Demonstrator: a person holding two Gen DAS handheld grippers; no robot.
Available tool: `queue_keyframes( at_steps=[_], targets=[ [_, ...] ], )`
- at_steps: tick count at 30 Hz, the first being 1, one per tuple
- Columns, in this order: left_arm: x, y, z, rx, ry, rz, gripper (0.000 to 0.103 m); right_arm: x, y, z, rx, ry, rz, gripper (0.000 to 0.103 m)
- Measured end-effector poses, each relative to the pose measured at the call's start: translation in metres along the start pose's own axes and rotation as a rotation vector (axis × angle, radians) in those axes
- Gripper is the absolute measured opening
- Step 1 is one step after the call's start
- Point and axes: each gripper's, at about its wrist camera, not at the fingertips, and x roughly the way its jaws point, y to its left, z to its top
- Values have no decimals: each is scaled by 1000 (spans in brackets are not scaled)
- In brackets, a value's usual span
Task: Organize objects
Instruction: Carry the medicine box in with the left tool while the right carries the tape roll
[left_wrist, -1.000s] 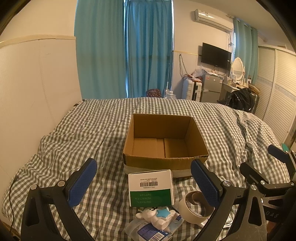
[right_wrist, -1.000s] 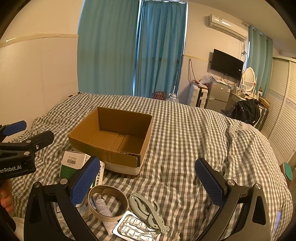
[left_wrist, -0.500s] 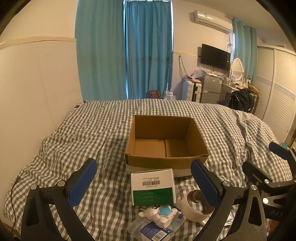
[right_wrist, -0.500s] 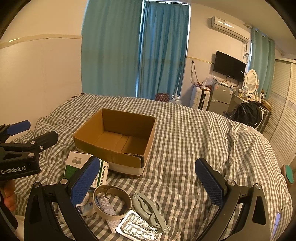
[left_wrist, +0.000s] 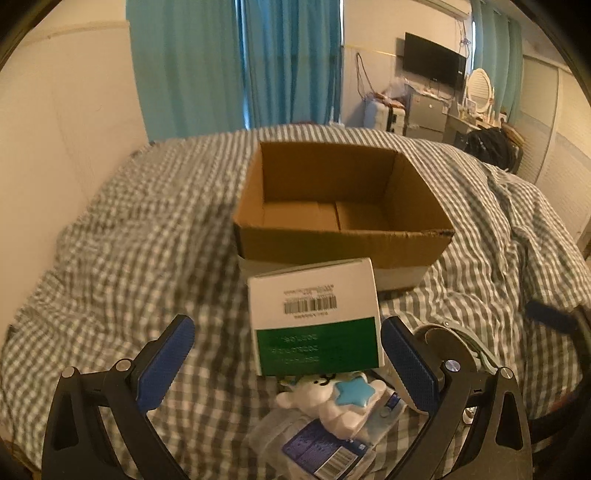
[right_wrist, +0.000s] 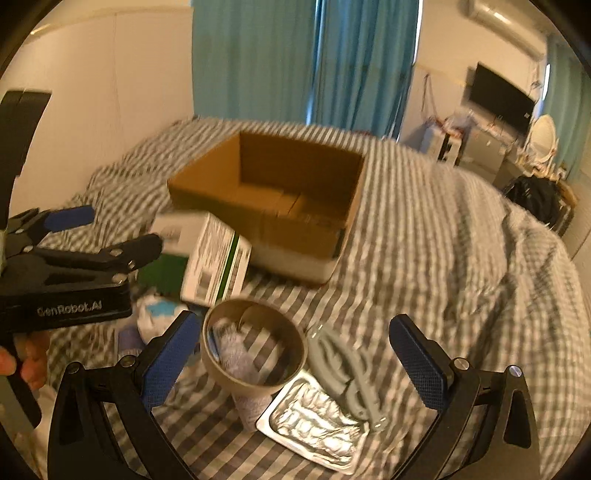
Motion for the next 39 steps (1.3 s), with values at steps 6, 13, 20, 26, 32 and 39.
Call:
queue_keyframes(
  at_steps=[6, 13, 20, 26, 32, 39],
  targets=[
    [26, -1, -4, 9, 37, -65, 103, 32, 0, -11, 23, 98, 74, 100],
    [51, -7, -6, 40, 75, -122, 103, 51, -5, -13, 62, 133, 176, 100],
    [80, -5, -1, 37, 119, -178, 103, 51, -6, -14, 81, 150, 252, 100],
    [77, 0, -2, 41, 105, -203, 97, 57, 2, -19, 62, 171, 263, 98],
    [52, 7, 3, 31, 44, -163, 96, 60, 3, -21, 67, 183, 253, 81],
    [15, 24, 16, -8, -44, -130, 96, 26, 7, -11, 15, 102, 205, 80]
  ],
)
